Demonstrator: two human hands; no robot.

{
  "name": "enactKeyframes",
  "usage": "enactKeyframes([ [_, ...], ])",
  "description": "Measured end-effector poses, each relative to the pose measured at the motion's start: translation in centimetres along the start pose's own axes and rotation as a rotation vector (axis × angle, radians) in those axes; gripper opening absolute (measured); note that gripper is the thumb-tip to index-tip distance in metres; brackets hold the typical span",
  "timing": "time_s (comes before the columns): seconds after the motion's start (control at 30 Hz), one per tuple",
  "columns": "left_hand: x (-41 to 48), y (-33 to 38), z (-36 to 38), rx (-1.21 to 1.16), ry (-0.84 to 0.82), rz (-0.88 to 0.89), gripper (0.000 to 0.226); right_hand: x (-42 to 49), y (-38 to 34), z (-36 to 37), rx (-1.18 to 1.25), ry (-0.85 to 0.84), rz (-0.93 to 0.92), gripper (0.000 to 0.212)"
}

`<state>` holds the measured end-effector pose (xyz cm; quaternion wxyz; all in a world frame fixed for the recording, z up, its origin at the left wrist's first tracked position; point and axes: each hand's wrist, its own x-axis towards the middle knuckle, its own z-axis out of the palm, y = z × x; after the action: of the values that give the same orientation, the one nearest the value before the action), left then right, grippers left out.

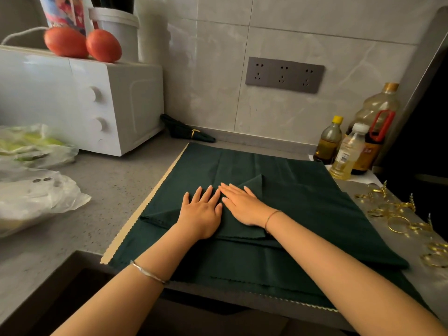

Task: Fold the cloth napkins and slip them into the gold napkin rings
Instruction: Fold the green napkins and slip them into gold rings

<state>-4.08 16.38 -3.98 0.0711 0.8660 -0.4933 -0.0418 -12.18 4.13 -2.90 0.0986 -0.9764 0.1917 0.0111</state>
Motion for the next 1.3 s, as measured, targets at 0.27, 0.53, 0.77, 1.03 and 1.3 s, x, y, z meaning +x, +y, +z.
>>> enactKeyframes([
  [0.27,0.3,-0.2,0.3,0.014,-0.001,-0.003,0.053,-0.2,5.2,-0.1,-0.011,0.003,0.167,0.055],
  [0.53,0.5,-0.4,0.0,0.007,-0.076,-0.013,0.055,0.0,10.7,-2.3,0.183,0.080,0.292,0.053],
  [0.77,2.5,1.3,-0.9,-0.082,-0.026,0.037,0.057,-2.3,16.1,-5.1,0.245,0.055,0.450,0.074],
  [1.03,2.9,3.7,1.0,-0.047,0.017,-0.014,0.068,-1.9,17.3,-5.6,0.160,0.091,0.535,0.071],
  [1.3,3.0,3.4,0.9,-0.013,0.003,-0.023,0.068,-5.4,21.4,-8.4,0.084,0.080,0.498,0.052],
])
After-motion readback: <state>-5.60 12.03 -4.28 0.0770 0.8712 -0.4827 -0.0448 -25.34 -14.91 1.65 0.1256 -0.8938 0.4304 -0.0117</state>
